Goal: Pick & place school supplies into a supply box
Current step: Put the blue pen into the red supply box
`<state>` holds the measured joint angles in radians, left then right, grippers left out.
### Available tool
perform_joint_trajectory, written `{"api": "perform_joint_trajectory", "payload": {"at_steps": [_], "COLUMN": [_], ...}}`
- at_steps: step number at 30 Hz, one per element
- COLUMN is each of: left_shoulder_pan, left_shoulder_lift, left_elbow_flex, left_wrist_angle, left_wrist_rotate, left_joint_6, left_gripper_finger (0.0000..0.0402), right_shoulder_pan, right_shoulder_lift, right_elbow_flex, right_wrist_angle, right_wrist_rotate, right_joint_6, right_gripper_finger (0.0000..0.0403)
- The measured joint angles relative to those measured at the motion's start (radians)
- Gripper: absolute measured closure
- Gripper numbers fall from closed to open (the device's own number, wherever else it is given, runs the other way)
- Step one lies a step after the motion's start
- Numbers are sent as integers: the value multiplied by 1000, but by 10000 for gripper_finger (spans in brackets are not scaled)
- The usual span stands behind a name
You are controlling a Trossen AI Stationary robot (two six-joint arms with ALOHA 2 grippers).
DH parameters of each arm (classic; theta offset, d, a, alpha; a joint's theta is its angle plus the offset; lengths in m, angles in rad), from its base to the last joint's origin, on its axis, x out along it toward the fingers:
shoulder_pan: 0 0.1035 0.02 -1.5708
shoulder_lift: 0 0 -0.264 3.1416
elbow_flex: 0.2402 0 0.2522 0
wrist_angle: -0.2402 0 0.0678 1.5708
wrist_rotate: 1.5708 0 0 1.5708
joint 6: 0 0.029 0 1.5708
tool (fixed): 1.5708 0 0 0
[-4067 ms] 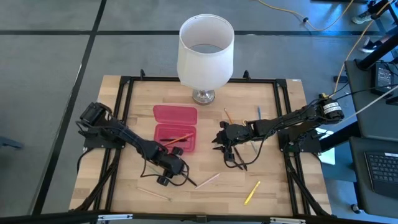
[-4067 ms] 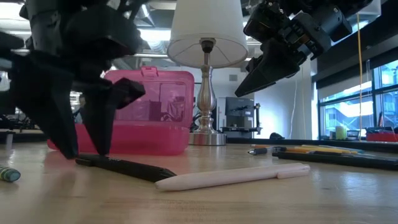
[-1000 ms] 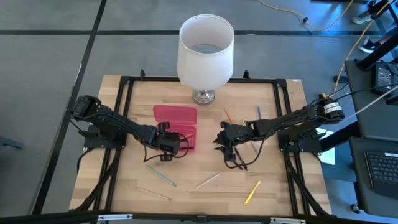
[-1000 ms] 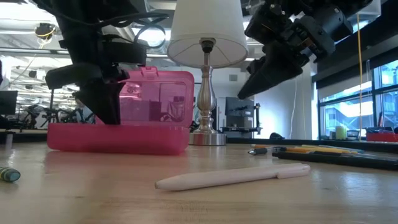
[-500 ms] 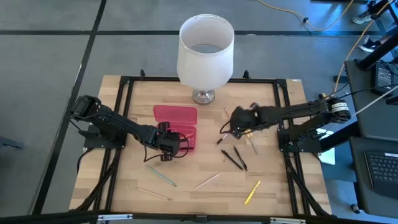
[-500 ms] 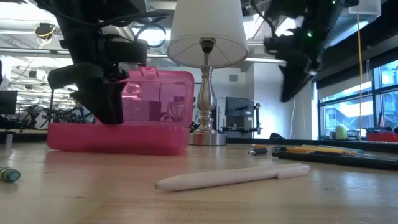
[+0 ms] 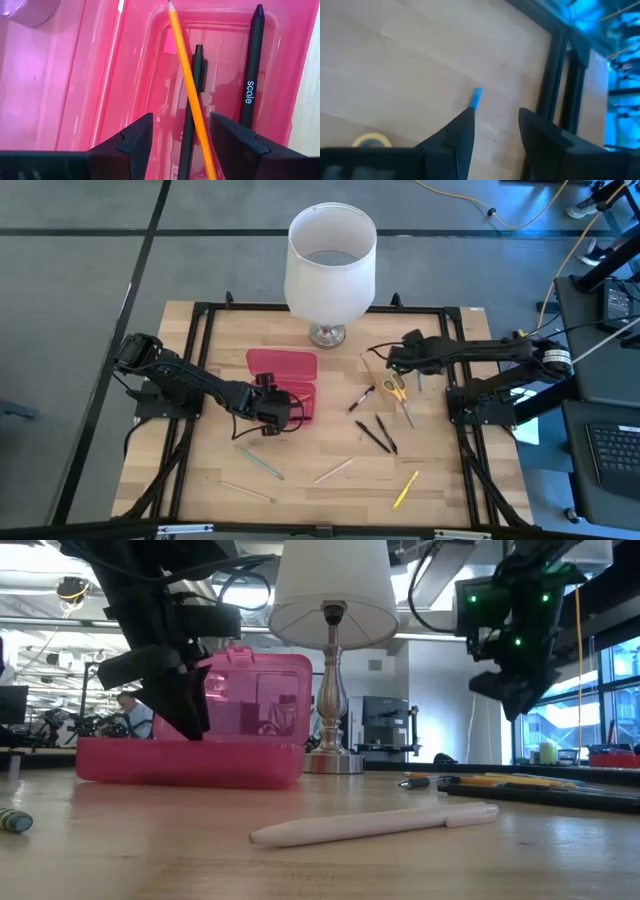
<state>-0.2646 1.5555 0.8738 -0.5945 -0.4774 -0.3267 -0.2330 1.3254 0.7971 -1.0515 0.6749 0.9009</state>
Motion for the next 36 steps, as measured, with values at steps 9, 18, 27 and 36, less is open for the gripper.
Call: {"api": "perform_joint_trajectory", "payload": {"at_steps": [9, 18, 27, 36], "left_shoulder_pan": [0, 0, 0, 0], "left_shoulder_lift": [0, 0, 0, 0], "left_elbow_flex": [0, 0, 0, 0], "left_wrist_angle": [0, 0, 0, 0], "left_wrist_rotate": [0, 0, 0, 0], "left_joint_6": [0, 0, 0, -1], "left_gripper_finger": [216, 213, 216, 218], "right_shoulder_pan": [-42, -136, -217, -217], "right_shoulder_lift": [0, 0, 1, 1], "right_elbow_flex": [-94, -230, -332, -348], "right_wrist_angle": [179, 364, 477, 525], "right_wrist_rotate": [16, -69, -76, -68], "right_joint_6": [-47, -65, -20, -62], "right_gripper_finger": [247, 246, 246, 246]}}
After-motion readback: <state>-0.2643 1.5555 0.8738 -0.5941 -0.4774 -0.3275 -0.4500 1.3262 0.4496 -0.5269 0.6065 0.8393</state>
